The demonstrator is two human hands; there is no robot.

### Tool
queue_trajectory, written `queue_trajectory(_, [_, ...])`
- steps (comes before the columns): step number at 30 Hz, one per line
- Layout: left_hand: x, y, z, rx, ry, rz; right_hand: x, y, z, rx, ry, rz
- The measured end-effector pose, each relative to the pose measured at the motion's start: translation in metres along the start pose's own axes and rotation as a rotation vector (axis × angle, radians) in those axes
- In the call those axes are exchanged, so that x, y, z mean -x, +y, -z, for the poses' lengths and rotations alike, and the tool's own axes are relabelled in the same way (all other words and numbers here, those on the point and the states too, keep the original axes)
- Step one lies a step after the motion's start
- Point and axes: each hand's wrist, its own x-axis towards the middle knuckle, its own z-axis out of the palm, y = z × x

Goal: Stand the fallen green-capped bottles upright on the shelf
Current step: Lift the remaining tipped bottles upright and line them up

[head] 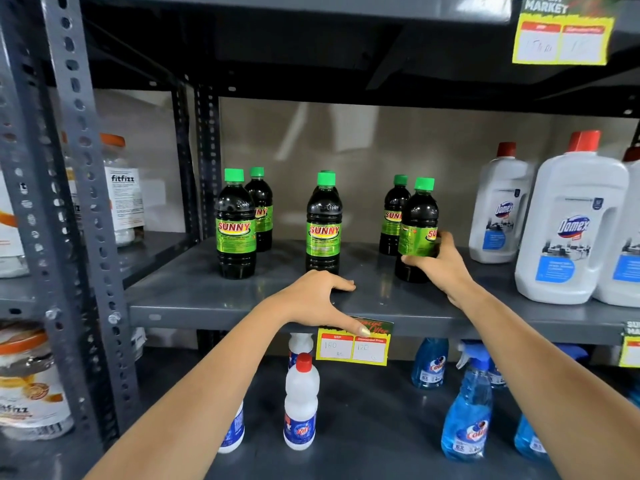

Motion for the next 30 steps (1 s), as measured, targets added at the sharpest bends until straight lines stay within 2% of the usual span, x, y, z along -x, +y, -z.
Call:
queue_trajectory(5, [0.0,0.001,0.0,0.0,0.001,-0.005,0.0,0.002,0.001,0.088,0.01,0.051])
queue_trajectory(10, [0.001,0.002,0.001,0.006,0.001,-0.01,-0.001,0.002,0.0,0.024,-0.044,0.004])
queue_trajectory(15, [0.002,0.001,0.001,0.003,-0.007,-0.006,0.004,0.002,0.001,0.103,-0.017,0.05])
queue_trajectory(20, [0.003,0.004,0.001,0.0,-0.007,-0.005,0.003,-0.001,-0.002,0.095,-0.059,0.021])
queue_trajectory(26, [0.003,0.002,0.002,-0.003,0.012,-0.008,0.008,-0.003,0.0,0.153,-0.016,0.058])
queue_trajectory(30, [0.006,0.0,0.005,0.183,0.084,0.044,0.01,-0.002,0.001,0.153,-0.019,0.061])
